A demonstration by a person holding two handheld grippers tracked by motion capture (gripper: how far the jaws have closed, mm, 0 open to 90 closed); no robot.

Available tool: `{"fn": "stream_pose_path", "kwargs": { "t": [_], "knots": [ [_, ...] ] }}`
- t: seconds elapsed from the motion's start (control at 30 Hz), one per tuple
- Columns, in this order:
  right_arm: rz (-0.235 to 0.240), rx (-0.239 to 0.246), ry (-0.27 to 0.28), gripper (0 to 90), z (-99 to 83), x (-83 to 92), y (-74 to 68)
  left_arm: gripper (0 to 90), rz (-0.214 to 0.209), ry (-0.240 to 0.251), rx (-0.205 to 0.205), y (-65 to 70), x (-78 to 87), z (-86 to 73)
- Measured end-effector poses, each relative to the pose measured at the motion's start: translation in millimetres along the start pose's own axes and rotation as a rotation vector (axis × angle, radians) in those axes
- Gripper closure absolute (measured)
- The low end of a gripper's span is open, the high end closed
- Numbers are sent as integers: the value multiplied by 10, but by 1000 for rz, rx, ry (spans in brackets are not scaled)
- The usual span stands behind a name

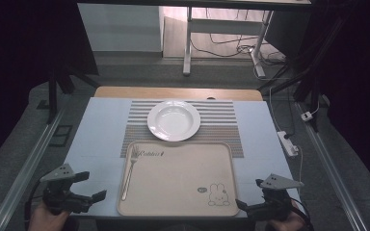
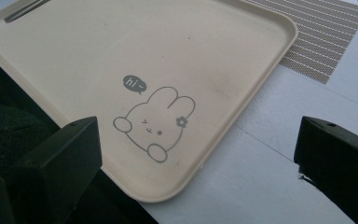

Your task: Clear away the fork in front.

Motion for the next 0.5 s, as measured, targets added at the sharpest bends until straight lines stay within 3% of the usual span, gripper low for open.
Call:
{"fn": "stream_pose_path", "kwargs": {
  "t": [0.5],
  "knots": [
    [-28,-21,4,11,-54,83,82,0,42,11,29,-84,166,-158]
  ]
}}
Point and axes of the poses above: each handheld gripper's, and its own axes: x roughly backward along the jaws, z roughly out of its top, y roughly to its right, the point moved 9 cm from there along -x, roughly forward along the jaws, and after that the axes turned 7 degrees about -z, right-handed, at the moved point
